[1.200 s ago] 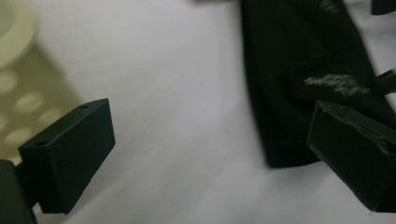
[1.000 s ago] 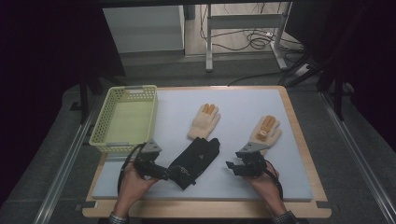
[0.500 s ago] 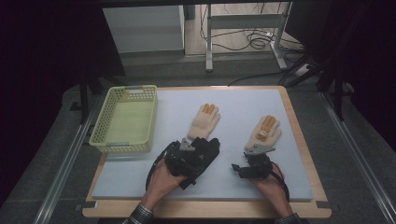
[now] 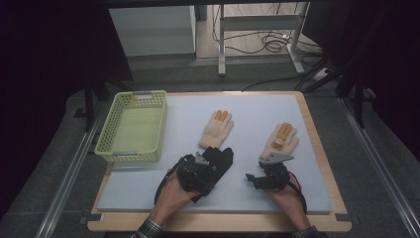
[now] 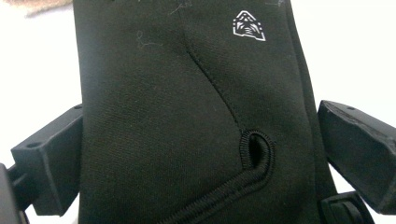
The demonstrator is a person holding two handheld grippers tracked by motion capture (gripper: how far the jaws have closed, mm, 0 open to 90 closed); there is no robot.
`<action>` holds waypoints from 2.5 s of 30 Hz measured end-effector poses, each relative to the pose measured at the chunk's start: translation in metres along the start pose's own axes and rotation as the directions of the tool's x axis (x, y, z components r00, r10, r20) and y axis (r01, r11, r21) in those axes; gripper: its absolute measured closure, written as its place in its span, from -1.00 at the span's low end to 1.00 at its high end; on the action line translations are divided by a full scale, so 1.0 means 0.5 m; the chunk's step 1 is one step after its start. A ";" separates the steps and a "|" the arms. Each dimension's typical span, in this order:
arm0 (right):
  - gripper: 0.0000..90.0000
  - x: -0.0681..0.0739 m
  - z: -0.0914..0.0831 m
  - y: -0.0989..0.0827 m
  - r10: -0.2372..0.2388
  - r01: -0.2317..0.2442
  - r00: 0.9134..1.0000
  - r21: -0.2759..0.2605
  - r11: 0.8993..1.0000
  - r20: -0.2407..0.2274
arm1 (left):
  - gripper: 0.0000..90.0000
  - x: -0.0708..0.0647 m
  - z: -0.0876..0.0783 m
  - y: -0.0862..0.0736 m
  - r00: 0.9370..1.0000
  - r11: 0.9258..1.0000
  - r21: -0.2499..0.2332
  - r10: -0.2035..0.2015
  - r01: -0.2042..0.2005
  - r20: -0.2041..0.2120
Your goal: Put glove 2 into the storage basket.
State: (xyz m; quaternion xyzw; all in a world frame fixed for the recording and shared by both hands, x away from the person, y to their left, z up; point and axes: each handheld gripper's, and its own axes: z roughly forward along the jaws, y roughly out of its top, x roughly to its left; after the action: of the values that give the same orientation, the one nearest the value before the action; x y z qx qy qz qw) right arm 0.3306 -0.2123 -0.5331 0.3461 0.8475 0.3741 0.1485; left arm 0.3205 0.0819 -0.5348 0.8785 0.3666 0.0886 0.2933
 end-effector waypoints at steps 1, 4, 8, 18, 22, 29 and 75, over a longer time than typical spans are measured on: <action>-0.41 0.000 0.000 0.000 -0.001 0.001 1.000 0.000 1.000 0.000 | -1.00 0.002 0.000 0.000 1.000 1.000 0.002 -0.001 0.001 0.004; -0.41 0.002 0.001 0.000 -0.009 0.009 1.000 0.002 1.000 0.008 | -0.99 -0.005 -0.002 0.003 1.000 1.000 0.014 0.002 -0.002 -0.005; -0.41 0.007 0.002 0.000 -0.027 0.027 0.999 0.008 1.000 0.023 | -0.89 -0.015 -0.006 0.003 1.000 1.000 0.023 0.011 -0.011 -0.008; -0.41 0.008 0.002 0.000 -0.034 0.034 0.999 0.009 0.999 0.031 | 0.09 -0.021 -0.029 0.002 0.999 0.999 0.026 0.023 -0.022 -0.023; -0.41 0.009 0.002 0.000 -0.036 0.036 0.999 0.007 0.999 0.033 | 0.34 -0.011 -0.033 -0.005 1.000 1.000 -0.002 0.018 -0.018 -0.012; -0.42 0.010 0.002 0.000 -0.034 0.034 0.999 0.006 0.999 0.034 | 0.43 0.002 -0.041 0.000 1.000 1.000 -0.021 0.006 -0.006 0.017; -0.44 0.010 0.002 -0.001 -0.036 0.036 0.999 0.007 0.999 0.041 | 0.41 0.217 -0.220 0.107 0.962 0.983 -0.128 -0.159 0.133 -0.223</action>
State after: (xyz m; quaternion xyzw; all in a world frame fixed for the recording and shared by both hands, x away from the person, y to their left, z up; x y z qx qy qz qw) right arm 0.3275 -0.2086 -0.5339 0.3387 0.8516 0.3616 0.1715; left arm 0.3890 0.1769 -0.4208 0.8148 0.4568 0.1890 0.3028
